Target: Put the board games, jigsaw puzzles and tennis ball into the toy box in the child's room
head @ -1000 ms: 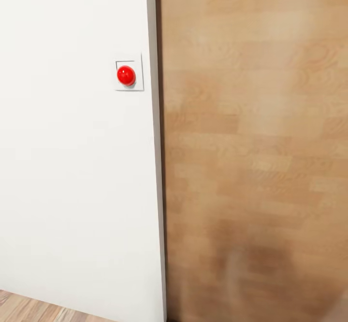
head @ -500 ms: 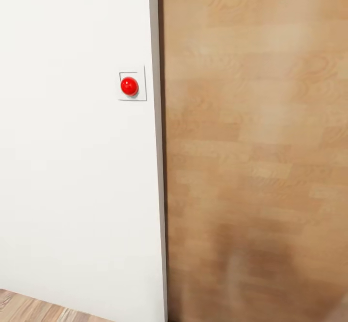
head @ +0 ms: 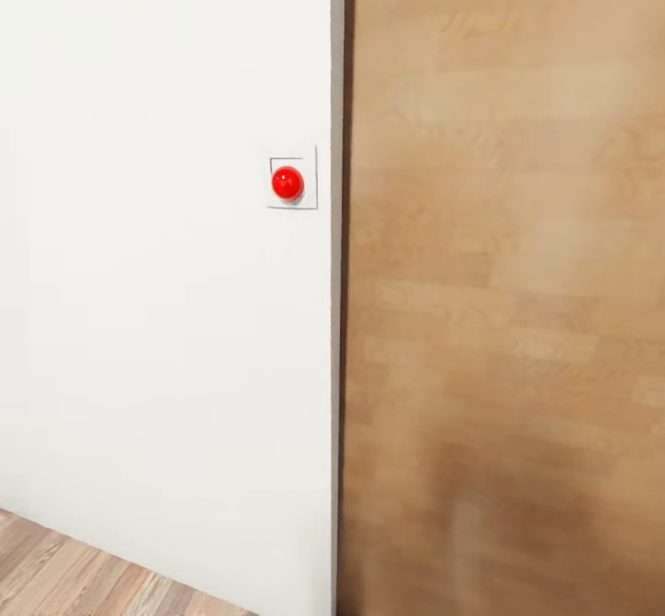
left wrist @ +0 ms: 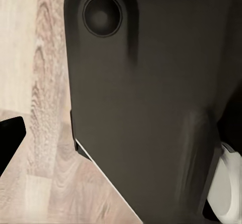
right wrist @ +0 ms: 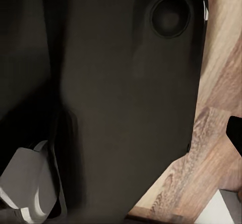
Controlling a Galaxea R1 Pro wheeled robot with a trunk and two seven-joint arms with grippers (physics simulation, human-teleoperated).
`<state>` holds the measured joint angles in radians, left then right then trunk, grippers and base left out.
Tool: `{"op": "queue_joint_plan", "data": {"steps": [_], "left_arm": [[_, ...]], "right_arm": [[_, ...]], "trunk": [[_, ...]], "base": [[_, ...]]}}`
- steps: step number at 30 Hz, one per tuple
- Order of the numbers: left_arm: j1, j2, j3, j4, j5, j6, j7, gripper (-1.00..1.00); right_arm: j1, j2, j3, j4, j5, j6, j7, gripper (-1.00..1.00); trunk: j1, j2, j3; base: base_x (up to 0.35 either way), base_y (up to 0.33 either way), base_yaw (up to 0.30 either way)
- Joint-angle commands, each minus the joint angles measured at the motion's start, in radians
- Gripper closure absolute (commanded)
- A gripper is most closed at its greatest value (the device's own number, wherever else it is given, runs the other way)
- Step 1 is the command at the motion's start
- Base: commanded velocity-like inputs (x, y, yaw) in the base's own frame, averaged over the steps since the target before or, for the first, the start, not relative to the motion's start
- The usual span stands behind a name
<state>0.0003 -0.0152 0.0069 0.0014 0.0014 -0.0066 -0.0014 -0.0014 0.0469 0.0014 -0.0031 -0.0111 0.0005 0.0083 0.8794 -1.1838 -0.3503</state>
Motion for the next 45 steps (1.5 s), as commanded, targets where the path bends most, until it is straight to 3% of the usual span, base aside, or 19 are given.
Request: {"op": "queue_joint_plan", "data": {"steps": [1, 45], "left_arm": [[0.000, 0.000, 0.001, 0.000, 0.000, -0.001, 0.000, -1.00], [0.000, 0.003, -0.002, 0.000, 0.000, -0.001, 0.000, -1.00]], "right_arm": [[0.000, 0.001, 0.000, -0.001, -0.001, 0.000, 0.001, -1.00], [0.000, 0.007, 0.000, 0.000, 0.002, 0.001, 0.001, -1.00]], "trunk": [[-0.004, 0.007, 0.002], [-0.173, 0.315, 0.140]], "base": [[0.000, 0.000, 0.268], [0.000, 0.000, 0.278]]}}
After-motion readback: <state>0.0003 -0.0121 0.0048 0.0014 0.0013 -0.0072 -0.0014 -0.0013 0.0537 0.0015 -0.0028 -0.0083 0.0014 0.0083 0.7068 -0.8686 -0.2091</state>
